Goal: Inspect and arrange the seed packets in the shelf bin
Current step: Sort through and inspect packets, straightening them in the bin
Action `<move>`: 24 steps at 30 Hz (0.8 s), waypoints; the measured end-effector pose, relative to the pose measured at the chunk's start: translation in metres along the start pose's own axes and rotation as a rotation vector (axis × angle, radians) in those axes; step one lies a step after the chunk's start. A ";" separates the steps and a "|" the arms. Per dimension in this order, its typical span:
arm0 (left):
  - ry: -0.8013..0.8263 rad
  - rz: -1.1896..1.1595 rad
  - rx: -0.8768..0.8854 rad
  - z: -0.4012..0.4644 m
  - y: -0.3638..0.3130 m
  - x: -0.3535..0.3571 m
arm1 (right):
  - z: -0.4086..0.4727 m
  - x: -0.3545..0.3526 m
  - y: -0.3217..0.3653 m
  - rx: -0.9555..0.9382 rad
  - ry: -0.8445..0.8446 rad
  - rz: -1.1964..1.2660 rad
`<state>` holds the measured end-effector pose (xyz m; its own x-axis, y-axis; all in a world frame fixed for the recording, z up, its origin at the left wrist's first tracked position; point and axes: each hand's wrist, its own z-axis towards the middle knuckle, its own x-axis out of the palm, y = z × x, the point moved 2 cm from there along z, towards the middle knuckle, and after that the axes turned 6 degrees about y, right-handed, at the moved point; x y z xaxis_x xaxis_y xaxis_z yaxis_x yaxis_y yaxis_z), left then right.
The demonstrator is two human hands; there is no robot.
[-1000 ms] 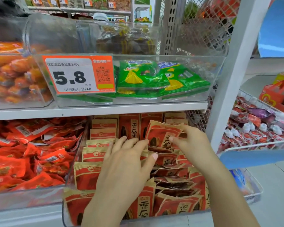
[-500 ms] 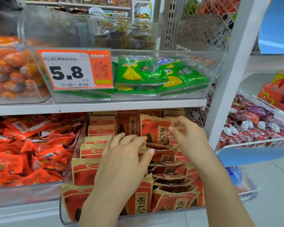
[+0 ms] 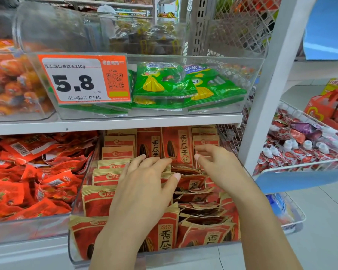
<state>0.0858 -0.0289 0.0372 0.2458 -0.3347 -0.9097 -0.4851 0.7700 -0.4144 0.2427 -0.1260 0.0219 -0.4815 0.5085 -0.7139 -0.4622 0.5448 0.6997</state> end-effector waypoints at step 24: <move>0.132 -0.030 -0.192 0.068 0.023 -0.037 | -0.042 -0.014 -0.003 -0.087 0.058 -0.024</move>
<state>0.1226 0.0381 0.0636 0.1566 -0.4338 -0.8873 -0.6334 0.6452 -0.4272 0.2195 -0.1626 0.0308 -0.5104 0.4552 -0.7296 -0.5359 0.4951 0.6838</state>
